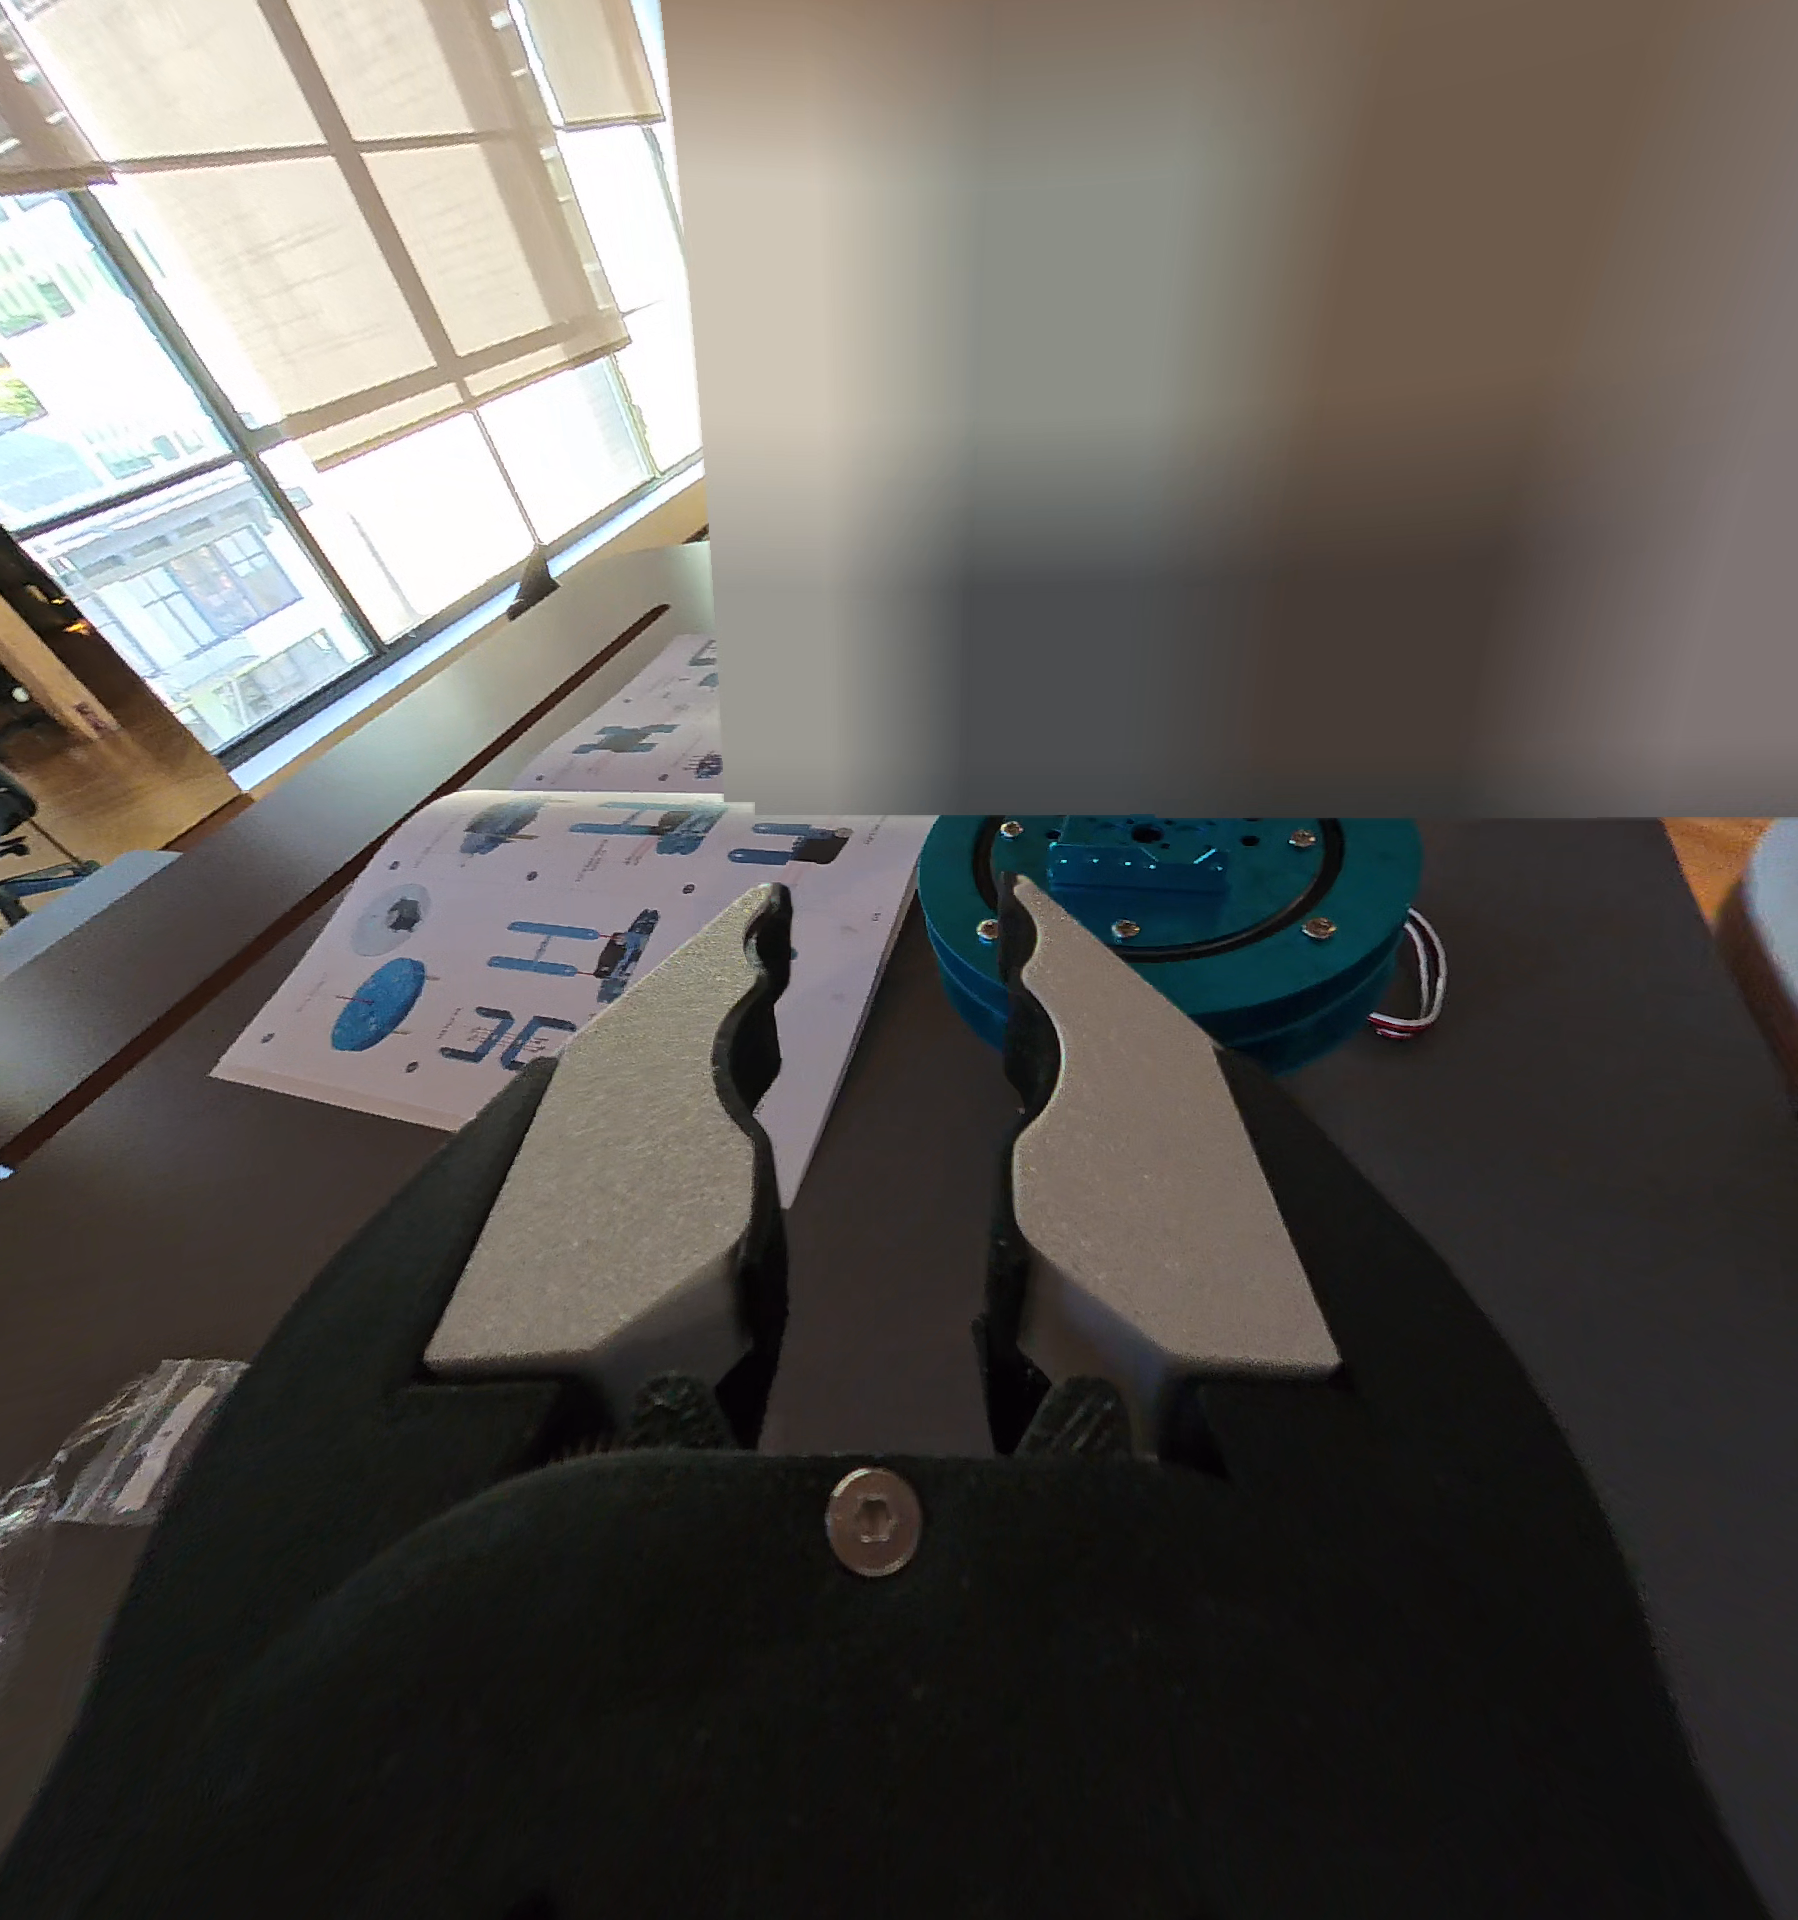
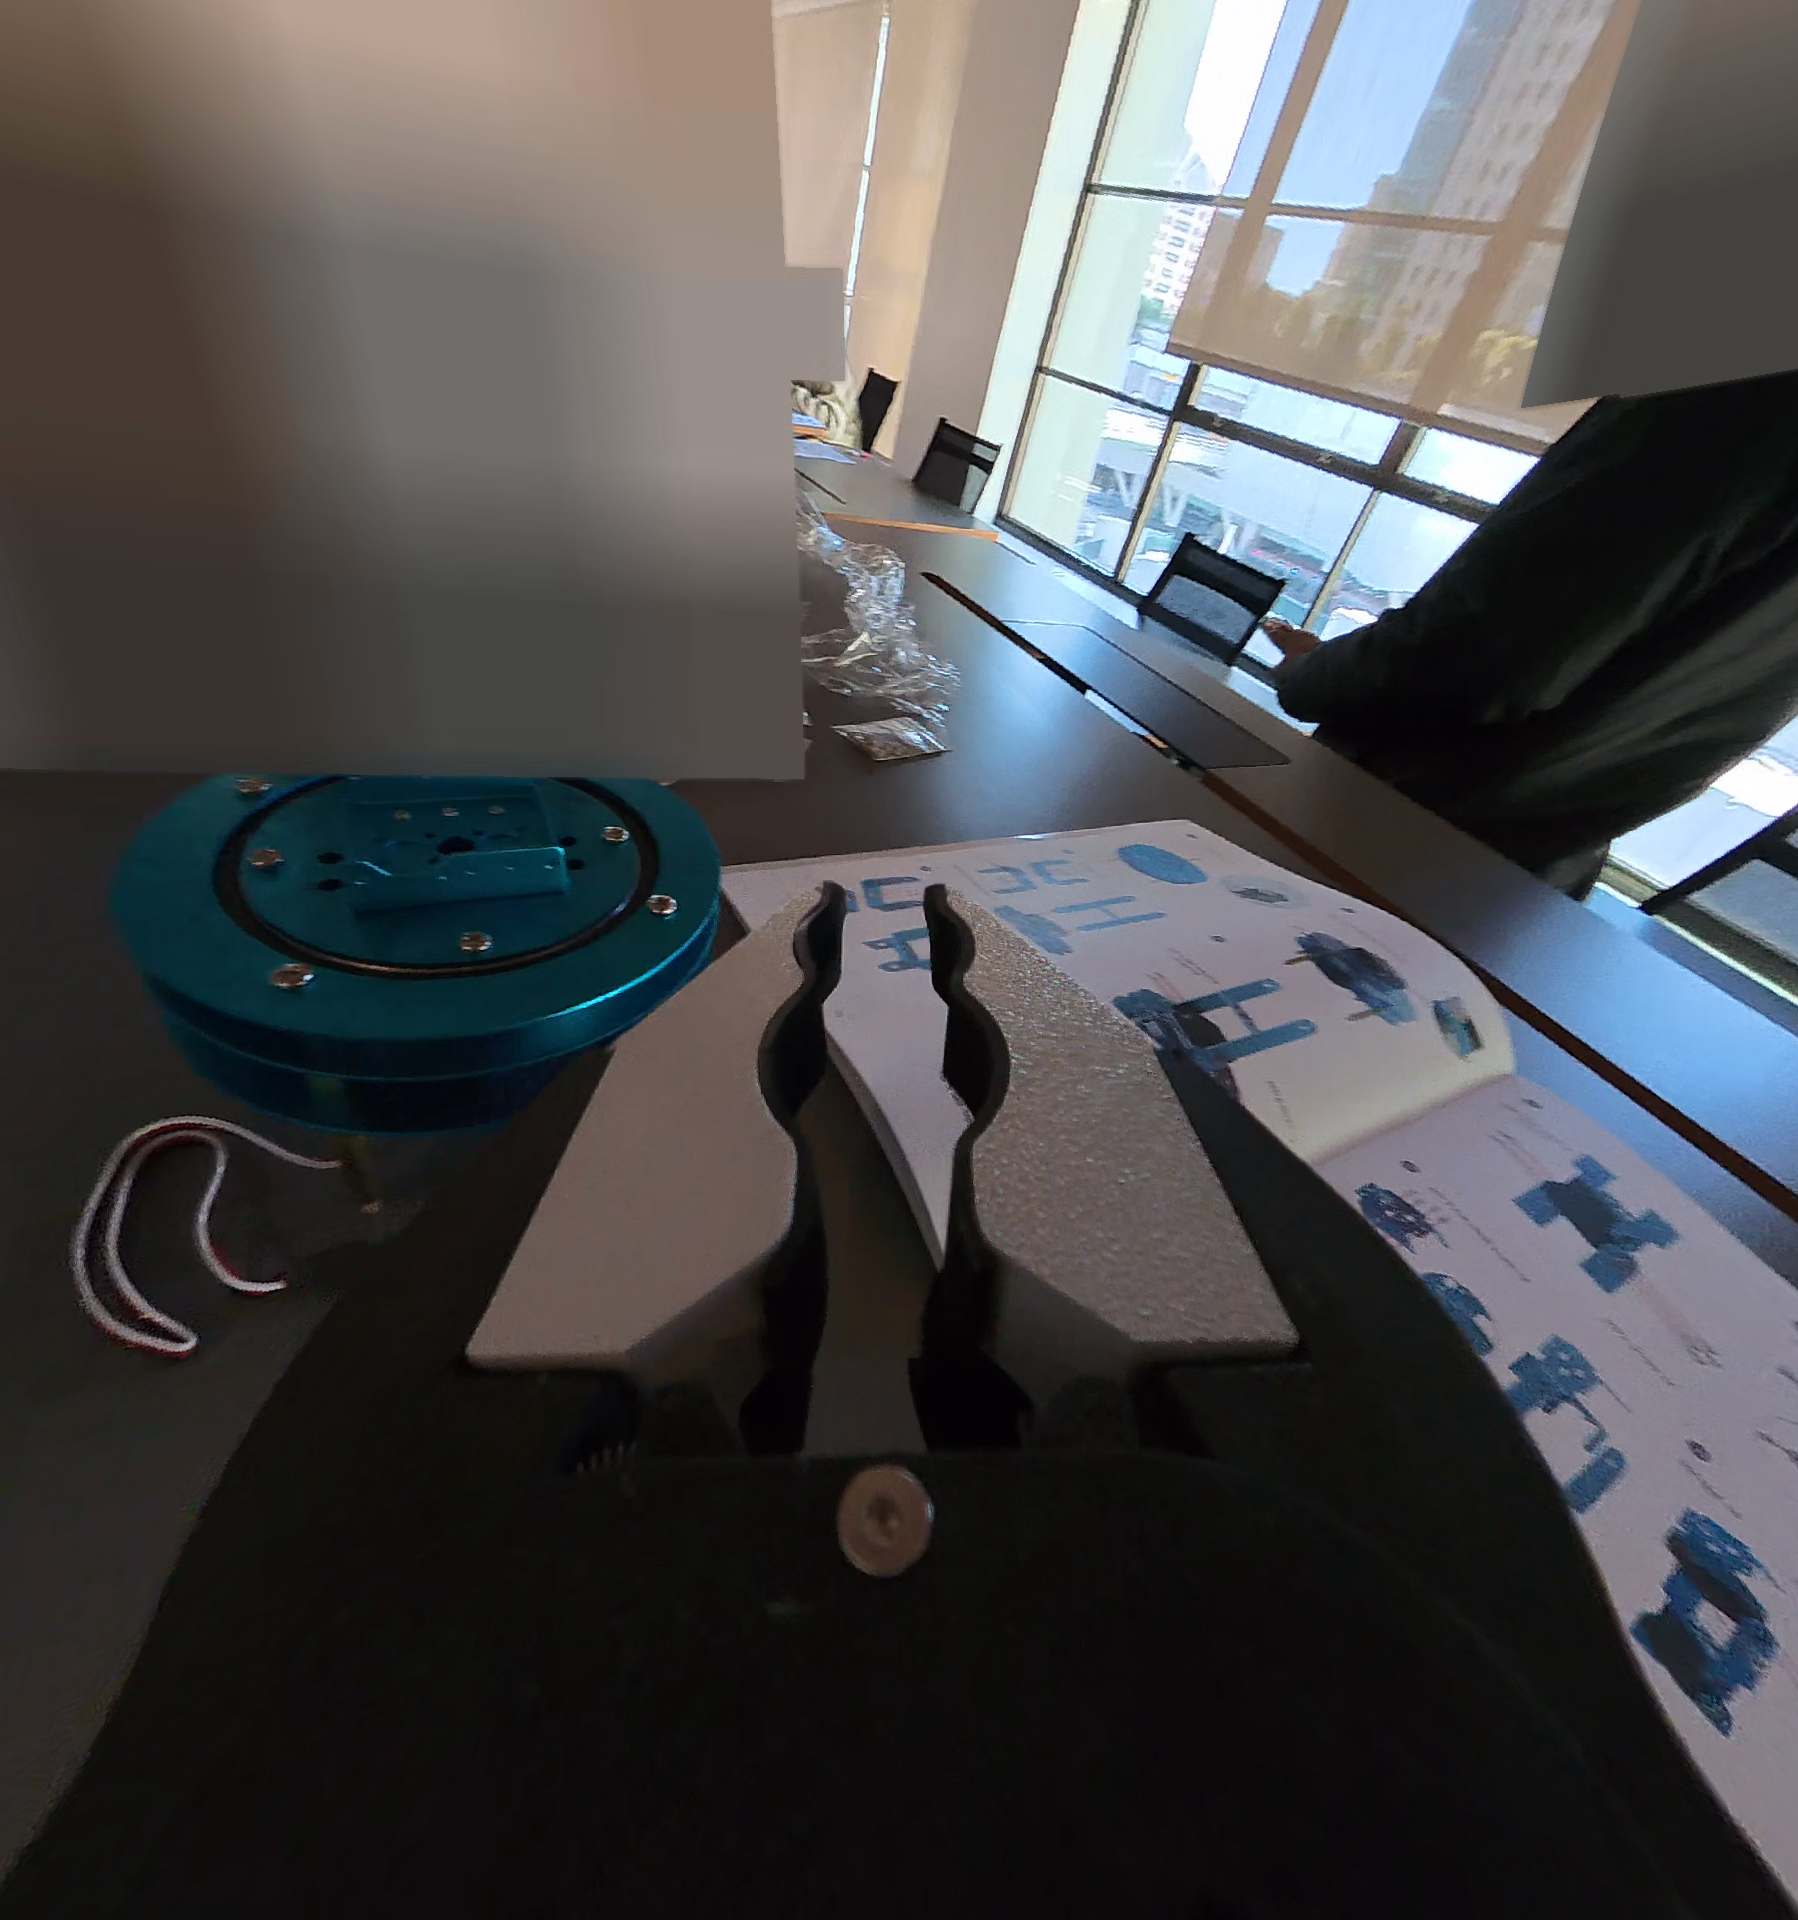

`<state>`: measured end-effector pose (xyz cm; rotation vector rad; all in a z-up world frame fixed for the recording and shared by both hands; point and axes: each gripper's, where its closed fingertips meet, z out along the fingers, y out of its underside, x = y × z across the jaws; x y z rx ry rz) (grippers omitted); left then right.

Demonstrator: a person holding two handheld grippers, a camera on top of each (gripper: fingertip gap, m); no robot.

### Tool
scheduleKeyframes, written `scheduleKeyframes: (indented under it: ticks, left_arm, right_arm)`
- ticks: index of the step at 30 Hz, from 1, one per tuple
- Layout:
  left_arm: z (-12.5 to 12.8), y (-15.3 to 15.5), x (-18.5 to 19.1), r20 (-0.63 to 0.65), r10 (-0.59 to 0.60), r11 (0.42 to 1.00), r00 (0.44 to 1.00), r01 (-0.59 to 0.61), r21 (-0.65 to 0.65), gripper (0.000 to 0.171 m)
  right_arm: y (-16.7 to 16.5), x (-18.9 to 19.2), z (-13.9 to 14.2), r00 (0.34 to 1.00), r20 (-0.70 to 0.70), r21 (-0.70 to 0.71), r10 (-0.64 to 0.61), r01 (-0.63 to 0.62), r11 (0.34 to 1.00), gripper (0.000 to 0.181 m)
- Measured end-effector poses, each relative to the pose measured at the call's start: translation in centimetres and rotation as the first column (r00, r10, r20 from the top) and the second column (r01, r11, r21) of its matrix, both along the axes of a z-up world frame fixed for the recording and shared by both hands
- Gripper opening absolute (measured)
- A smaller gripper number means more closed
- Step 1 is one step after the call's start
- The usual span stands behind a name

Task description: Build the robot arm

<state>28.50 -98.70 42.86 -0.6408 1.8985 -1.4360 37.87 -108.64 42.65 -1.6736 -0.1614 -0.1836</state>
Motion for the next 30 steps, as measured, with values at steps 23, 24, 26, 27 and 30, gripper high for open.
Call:
scheduleKeyframes:
  ticks: [23, 24, 26, 27, 30]
  left_arm:
    - [1.7, 12.5, -11.2, 0.098, 0.986, 0.095, 0.131, -0.947, 0.307, 0.082]
    - [1.5, 12.2, -12.0, 0.091, 0.99, 0.074, 0.108, -0.948, 0.311, 0.084]
    - [1.2, 11.4, -13.4, 0.092, 0.993, 0.035, 0.068, -0.949, 0.315, 0.087]
    - [1.2, 11.0, -14.1, 0.097, 0.994, 0.018, 0.05, -0.951, 0.31, 0.088]
    - [1.0, 9.7, -16.0, 0.075, 0.997, -0.009, 0.014, -0.955, 0.296, 0.09]
  right_arm:
    - [-2.2, 5.0, -2.0, 0.832, 0.349, -0.086, -0.431, 0.487, 0.869, 0.059]
    - [-2.4, 5.7, -2.3, 0.834, 0.321, -0.097, -0.449, 0.501, 0.86, 0.062]
    - [-3.0, 6.8, -2.6, 0.836, 0.254, -0.113, -0.486, 0.525, 0.844, 0.067]
    - [-3.3, 7.3, -2.6, 0.835, 0.231, -0.111, -0.5, 0.533, 0.839, 0.068]
    - [-4.0, 8.7, -2.2, 0.812, 0.213, -0.086, -0.544, 0.57, 0.817, 0.072]
